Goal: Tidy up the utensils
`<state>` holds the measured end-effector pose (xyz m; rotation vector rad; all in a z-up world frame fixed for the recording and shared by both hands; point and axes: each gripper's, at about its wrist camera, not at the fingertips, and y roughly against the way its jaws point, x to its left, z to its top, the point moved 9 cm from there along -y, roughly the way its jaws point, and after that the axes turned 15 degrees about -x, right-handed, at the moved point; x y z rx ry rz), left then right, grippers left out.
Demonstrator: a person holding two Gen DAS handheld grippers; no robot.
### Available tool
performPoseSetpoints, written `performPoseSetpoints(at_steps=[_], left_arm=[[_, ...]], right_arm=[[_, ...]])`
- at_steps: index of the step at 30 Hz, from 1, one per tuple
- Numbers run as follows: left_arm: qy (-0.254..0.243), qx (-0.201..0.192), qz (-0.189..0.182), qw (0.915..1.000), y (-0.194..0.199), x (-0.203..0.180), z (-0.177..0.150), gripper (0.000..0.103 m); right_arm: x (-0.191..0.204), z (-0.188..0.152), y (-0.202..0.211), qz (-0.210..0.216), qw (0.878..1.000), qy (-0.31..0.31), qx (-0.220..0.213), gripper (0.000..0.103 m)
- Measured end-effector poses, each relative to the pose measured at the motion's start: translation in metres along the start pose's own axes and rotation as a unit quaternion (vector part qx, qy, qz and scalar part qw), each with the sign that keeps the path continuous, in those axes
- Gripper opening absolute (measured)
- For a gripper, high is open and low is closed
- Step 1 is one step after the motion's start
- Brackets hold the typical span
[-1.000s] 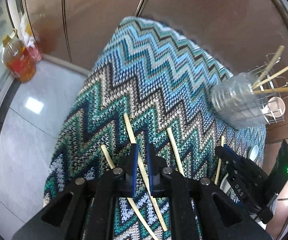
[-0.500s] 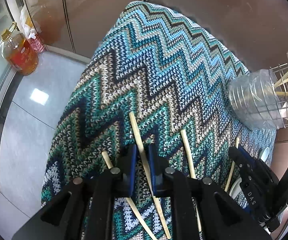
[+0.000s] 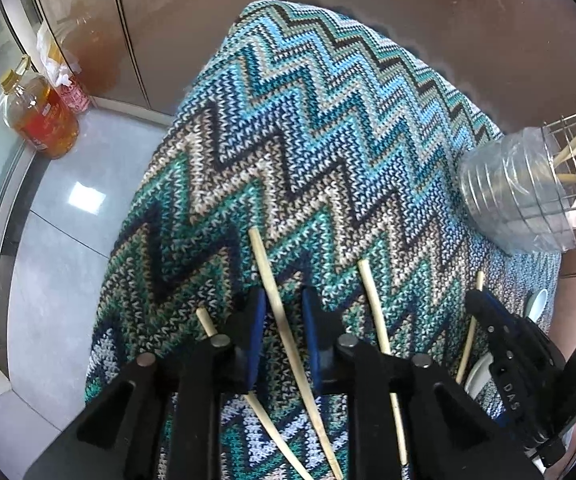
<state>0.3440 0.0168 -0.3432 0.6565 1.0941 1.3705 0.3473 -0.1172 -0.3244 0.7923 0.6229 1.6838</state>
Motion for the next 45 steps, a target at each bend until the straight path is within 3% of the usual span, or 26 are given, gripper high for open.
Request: performPoseSetpoints(at_steps=[4,12,20,33,45], left_arm=[[0.001,-0.013,0.001,0.9999,0.003,0.003,-0.002,0.009],[0.016,-0.055,-0.026,0.9980,0.023,0.002,-0.003,0.007],[0.002,-0.119,-0.050,0.9917,0.059,-0.006,-0.003,0.007],[-0.015,-0.235,-0.064,0.9698,0.131,-0.016,-0.017,0.006],[-0.034,-0.308,-0.068,0.9485,0.202,-0.018,-0.036,0.005]], right_arm=[[-0.006,-0.003,0.007,0.005,1.000,-0.015,-0.007,0.009],[-0.005,-0.010,0.031,0.018,0.999,-0.027,-0.030,0.008],[0.008,-0.007,0.087,0.046,0.994,-0.018,-0.099,0.007],[0.020,-0.004,0.204,0.068,0.968,0.003,-0.243,0.006],[0.059,-0.014,0.265,0.057,0.950,0.052,-0.304,0.005]])
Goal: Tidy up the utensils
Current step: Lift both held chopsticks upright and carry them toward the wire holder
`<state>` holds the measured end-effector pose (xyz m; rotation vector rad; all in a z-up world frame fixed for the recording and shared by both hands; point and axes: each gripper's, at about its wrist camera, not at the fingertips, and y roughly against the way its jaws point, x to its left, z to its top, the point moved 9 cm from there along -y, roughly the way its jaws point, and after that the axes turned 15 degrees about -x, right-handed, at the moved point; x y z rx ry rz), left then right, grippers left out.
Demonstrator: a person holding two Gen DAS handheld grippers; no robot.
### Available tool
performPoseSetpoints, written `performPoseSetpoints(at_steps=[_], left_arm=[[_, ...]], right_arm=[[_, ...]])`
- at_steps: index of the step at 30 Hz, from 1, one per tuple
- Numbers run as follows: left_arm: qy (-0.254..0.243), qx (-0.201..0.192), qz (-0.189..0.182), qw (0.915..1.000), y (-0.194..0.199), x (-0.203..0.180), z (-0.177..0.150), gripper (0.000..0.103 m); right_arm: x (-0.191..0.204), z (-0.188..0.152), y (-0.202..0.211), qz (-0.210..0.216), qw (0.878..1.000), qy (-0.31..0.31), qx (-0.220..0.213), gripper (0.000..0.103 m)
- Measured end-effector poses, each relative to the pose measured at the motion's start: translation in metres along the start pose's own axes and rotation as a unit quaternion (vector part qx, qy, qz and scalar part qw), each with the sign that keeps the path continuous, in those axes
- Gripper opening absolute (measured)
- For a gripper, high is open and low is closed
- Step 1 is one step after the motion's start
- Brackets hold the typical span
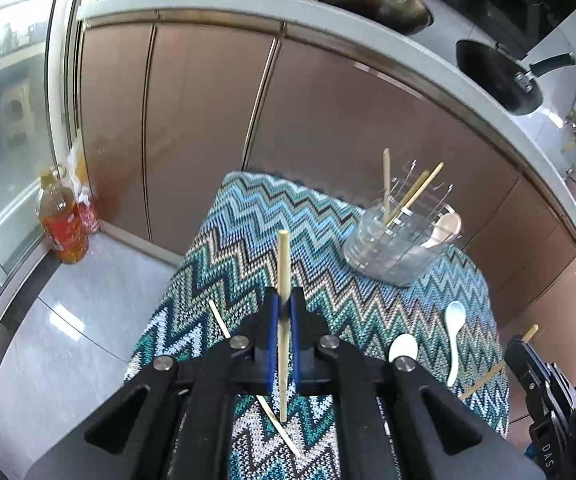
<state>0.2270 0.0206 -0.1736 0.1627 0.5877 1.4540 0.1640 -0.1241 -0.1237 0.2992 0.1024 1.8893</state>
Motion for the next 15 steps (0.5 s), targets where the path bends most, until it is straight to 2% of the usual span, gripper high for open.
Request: performPoseSetpoints(at_steps=[6,15], left_arm=[[0.000,-0.031,-0.018,0.9994,0.031,-0.008,0.022,0.005],[0.003,-0.069,-0.070,0.9952,0.065,-0.041,0.068,0.005]], right_arm=[[0.013,0.026,0.019,0.000,0.999,0.015,-0.032,0.005],[0.014,0.080,0.028,0.000,0.996,0.035,-0.078,0.005]])
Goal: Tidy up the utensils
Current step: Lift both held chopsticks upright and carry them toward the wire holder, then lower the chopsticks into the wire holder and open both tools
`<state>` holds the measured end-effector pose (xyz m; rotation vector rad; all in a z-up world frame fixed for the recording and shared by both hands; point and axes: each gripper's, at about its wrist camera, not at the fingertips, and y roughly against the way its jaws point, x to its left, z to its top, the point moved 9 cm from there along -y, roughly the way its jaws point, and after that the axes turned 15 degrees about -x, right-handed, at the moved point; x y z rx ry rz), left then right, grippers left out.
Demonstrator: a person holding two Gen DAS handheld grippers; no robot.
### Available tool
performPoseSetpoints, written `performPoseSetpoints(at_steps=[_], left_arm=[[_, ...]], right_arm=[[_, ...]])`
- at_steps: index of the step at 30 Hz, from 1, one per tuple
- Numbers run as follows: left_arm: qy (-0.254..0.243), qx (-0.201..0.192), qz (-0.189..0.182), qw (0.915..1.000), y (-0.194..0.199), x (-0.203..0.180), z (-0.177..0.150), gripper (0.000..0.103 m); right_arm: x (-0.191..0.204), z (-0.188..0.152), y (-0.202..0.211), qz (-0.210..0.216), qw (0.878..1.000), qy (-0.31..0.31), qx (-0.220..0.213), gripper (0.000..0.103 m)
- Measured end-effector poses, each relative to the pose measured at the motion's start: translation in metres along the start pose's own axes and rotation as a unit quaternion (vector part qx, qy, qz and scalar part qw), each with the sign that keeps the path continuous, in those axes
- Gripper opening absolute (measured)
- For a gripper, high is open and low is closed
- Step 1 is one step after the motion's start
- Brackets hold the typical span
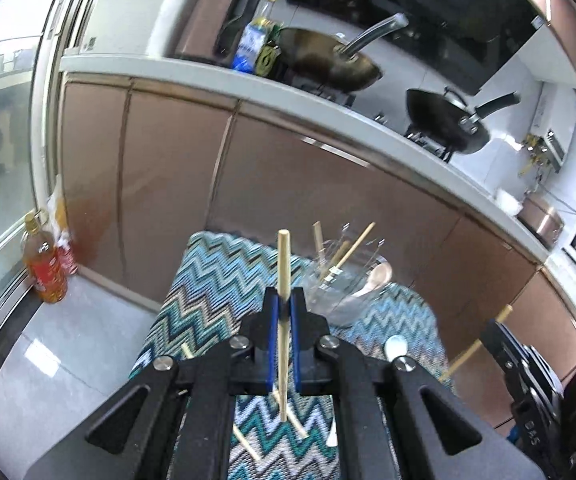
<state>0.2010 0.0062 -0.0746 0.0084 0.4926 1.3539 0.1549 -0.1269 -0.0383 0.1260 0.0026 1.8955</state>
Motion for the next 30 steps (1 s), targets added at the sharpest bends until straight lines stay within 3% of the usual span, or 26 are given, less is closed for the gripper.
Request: performPoseSetpoints(at_steps=[9,17,23,30], left_arm=[[0.002,-0.028,-0.044,0.9986,-0.027,-0.046,0.056,0.005],[-0.006,-0.050,-0.061,0.9968,-0.095,-0.083,0.102,0.005],[-0.019,-0.049,-0.048,0.9974,-0.161,-0.094,0.102,0.005],[-0.027,-0.022,-0.033,0.9988,-0.225,-0.090,0.067,0.005]], right_arm=[[-0.031,0.055,-0.033,-0.013,0.999,0.003,-0.049,0.005],[-0.071,0.083,-0.086,-0.017,0.996,-0.017,-0.088,0.005],[-0.091,0.079,-0.129,-0.016,0.996,-0.014,-0.092,0.005],[-0.112,0.045,-0.166,-0.015,0.997,-0.025,-0.068,0.005]])
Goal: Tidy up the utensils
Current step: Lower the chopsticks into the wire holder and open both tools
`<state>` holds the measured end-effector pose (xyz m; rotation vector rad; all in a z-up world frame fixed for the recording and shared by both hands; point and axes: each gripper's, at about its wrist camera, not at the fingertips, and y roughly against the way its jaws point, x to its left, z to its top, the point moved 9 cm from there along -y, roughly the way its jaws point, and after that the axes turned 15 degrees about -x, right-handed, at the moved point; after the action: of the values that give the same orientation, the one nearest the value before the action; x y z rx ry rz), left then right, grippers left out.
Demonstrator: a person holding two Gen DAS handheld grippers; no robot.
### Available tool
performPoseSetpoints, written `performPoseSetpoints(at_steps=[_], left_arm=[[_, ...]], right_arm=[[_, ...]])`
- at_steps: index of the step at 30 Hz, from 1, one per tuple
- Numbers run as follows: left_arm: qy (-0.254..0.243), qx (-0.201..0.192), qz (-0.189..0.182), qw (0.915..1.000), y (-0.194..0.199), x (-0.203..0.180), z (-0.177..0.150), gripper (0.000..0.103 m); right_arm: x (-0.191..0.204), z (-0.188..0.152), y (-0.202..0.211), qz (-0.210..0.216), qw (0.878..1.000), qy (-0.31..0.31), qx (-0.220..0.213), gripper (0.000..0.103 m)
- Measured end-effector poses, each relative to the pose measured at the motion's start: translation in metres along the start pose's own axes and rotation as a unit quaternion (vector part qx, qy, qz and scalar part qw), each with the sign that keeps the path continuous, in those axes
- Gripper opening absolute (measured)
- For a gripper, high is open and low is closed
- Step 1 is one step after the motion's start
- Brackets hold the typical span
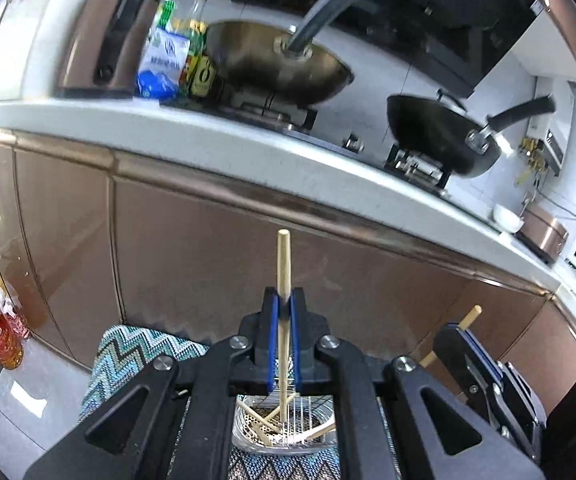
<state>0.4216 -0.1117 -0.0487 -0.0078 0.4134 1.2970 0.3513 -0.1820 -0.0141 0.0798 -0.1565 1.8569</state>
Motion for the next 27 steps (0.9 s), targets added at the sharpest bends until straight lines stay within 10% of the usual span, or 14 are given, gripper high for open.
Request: performPoseSetpoints(at_steps=[14,27], left_arm=[[-0.019,0.026,0.024,0.9992,-0.043,0.015,-0.053,0.005],[-0.016,0.015,0.027,0.9994,0.001,0.025,-0.045,0.016]], right_arm=[[-0.009,-0.066,-0.020,-0.001,0.999,0.007,0.046,0.005],[-0.020,-0.059,0.011,-0.035,0.998,-0.028,0.044,0.026]])
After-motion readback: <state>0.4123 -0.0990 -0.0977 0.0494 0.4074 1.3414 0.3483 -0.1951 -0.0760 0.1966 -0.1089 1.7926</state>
